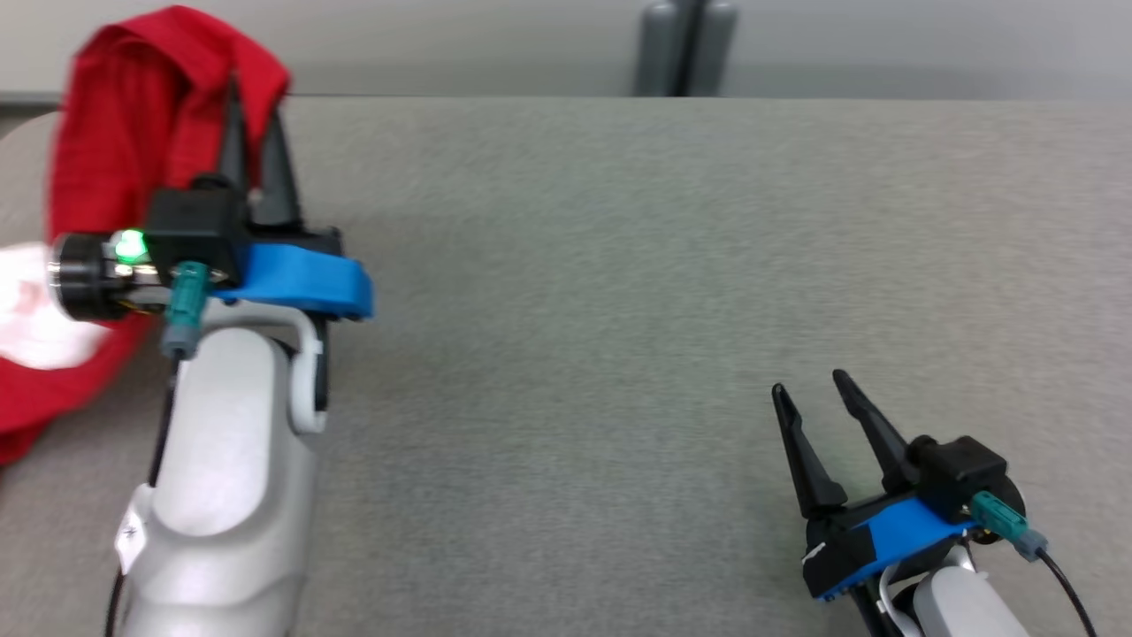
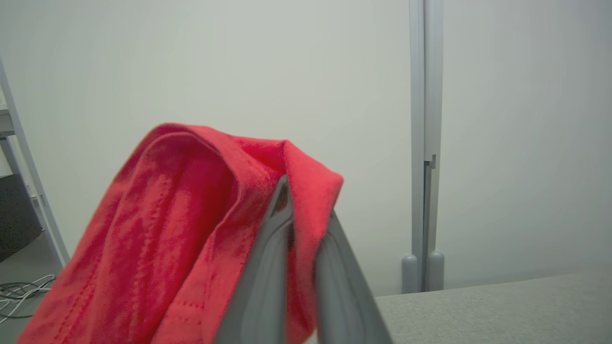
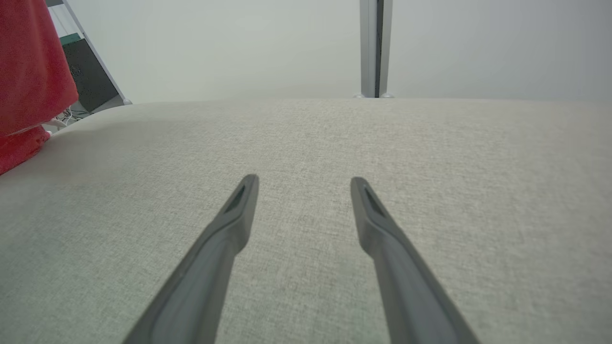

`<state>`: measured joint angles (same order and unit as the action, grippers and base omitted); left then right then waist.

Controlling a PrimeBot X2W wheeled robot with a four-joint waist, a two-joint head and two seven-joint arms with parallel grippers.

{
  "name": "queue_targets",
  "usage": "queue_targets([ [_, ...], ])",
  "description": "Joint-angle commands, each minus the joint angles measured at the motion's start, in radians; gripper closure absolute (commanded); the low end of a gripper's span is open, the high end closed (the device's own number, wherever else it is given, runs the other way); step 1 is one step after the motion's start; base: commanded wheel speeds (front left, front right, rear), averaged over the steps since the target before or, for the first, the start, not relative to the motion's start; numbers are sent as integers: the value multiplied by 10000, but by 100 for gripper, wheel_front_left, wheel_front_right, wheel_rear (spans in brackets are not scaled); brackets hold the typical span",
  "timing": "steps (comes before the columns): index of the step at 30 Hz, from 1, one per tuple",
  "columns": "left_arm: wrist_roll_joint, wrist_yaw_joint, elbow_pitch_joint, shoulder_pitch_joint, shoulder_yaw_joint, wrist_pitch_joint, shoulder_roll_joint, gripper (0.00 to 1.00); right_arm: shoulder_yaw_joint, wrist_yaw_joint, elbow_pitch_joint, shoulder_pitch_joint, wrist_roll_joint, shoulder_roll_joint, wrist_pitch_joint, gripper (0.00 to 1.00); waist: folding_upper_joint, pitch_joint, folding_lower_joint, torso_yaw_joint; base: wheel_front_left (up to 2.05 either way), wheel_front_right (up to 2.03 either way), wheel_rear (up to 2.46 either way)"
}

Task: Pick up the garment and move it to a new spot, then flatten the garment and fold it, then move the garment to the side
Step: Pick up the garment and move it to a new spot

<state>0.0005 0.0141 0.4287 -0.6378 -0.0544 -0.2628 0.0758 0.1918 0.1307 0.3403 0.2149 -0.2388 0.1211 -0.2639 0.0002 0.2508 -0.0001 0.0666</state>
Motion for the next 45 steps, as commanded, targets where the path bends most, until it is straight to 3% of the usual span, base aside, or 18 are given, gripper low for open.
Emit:
queue_targets([
  [1,-152,-145,93,76,-345,-31,-107,100,51,1,98,-214,-9,-149,-8,0,-2,-687,1,-909,0,0,0],
  [6,-773,-296,311,355,-1536,-31,-253,100,126,1,217,-268,16,-306,-6,0,-2,-958,1,-1881,0,0,0],
  [12,-2314,120,261,663,-3754,-30,-256,100,233,1,289,-309,-32,-383,-9,0,-2,-1102,1,-2957,0,0,0],
  [21,-3823,768,26,901,-6309,-31,-245,100,376,1,287,-349,-66,-409,-7,0,-2,-1177,1,-3695,0,0,0],
  [22,-3980,855,52,969,-6510,-31,-239,83,387,1,292,-351,-63,-413,-7,0,-2,-1184,1,-3721,0,0,0],
  [23,-4083,933,156,1069,-6634,-30,-239,0,386,1,312,-354,-63,-412,-7,0,-2,-1219,1,-3736,0,0,0],
  [25,-4252,1082,382,1241,-6817,-30,-240,0,357,1,328,-365,-86,-389,-7,0,-2,-1282,1,-3716,0,0,0],
  [31,-3992,1397,977,2146,-6178,-31,-246,0,217,1,222,-572,-87,-364,-7,0,-2,-1648,1,-3319,0,0,0],
  [40,-2963,1697,377,4298,-3457,-30,60,0,74,1,95,-976,65,-400,-7,0,-2,-2357,1,-2293,0,0,0],
  [45,-2555,1610,-39,5413,-2212,-30,-4,0,42,1,106,-1175,137,-428,-7,0,-2,-2612,1,-1810,0,0,0],
])
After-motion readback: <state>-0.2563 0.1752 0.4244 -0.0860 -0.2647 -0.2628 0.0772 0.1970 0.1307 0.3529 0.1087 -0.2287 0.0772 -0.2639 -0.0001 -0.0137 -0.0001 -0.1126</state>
